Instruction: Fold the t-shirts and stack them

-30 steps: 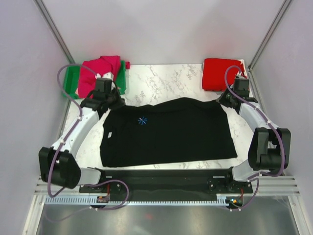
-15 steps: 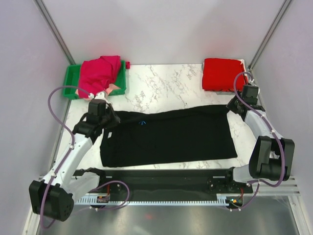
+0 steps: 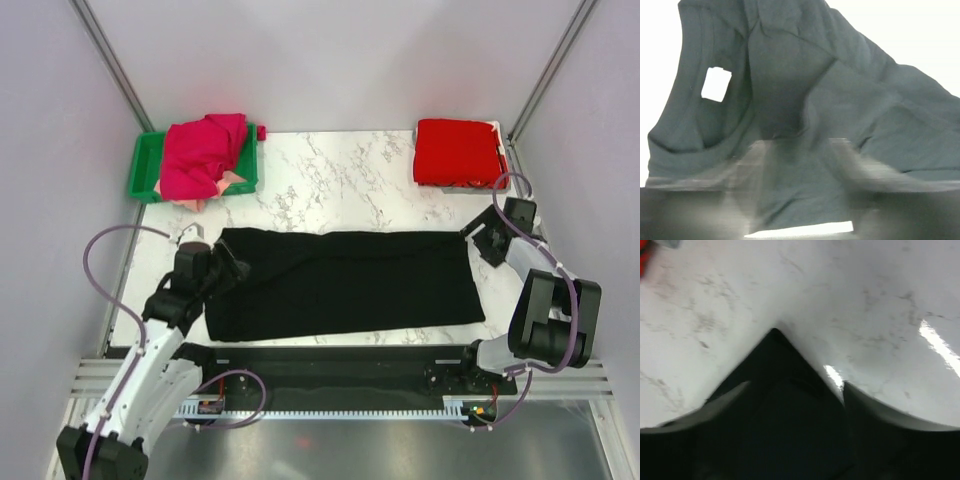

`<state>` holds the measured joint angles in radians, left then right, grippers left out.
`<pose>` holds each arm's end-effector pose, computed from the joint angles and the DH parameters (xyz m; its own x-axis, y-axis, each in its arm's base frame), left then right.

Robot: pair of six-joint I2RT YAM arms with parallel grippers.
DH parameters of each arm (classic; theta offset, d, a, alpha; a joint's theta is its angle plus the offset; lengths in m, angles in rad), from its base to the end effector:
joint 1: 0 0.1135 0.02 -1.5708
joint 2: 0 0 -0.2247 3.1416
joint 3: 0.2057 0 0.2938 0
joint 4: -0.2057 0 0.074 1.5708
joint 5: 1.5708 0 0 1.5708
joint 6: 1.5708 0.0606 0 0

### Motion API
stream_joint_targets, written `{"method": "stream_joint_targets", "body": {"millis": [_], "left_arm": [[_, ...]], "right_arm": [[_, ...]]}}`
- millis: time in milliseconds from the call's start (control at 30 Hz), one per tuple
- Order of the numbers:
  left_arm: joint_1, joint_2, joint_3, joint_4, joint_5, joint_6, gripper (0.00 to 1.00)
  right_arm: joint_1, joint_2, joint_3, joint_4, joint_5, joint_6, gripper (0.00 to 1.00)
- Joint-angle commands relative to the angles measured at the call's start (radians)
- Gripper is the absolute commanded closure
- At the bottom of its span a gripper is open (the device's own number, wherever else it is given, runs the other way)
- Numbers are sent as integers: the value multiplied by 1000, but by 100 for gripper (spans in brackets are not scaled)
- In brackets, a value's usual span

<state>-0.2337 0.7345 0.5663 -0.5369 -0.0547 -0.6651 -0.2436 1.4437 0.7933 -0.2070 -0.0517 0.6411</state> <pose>0.2433 -0.0545 0.1879 -0.6138 -0.4873 -0.6211 -0.2390 0.8645 -0.4421 0.3353 -0.0801 0.1083 -0.4637 0.7307 -0.5011 0.6056 0.6742 0.4227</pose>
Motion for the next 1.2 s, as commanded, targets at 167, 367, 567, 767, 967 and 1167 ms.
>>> {"method": "stream_joint_targets", "body": {"millis": [167, 367, 567, 767, 967, 1167], "left_arm": [[-4, -216, -135, -21, -82, -197, 0], [-10, -149, -131, -3, -108, -185, 2], [-134, 23, -108, 66, -154, -218, 5], [-259, 243, -114, 194, -200, -301, 7], [-263, 563, 76, 236, -322, -274, 7], [-262, 988, 497, 221, -344, -166, 7]], "right_arm": [[-45, -81, -69, 15, -22, 12, 2], [109, -226, -34, 5, 24, -47, 4], [237, -58, 0, 26, -25, -84, 6], [294, 49, -46, 18, -48, -64, 9], [403, 20, -193, 23, -39, 66, 10], [651, -92, -311, 64, -96, 308, 10]]}}
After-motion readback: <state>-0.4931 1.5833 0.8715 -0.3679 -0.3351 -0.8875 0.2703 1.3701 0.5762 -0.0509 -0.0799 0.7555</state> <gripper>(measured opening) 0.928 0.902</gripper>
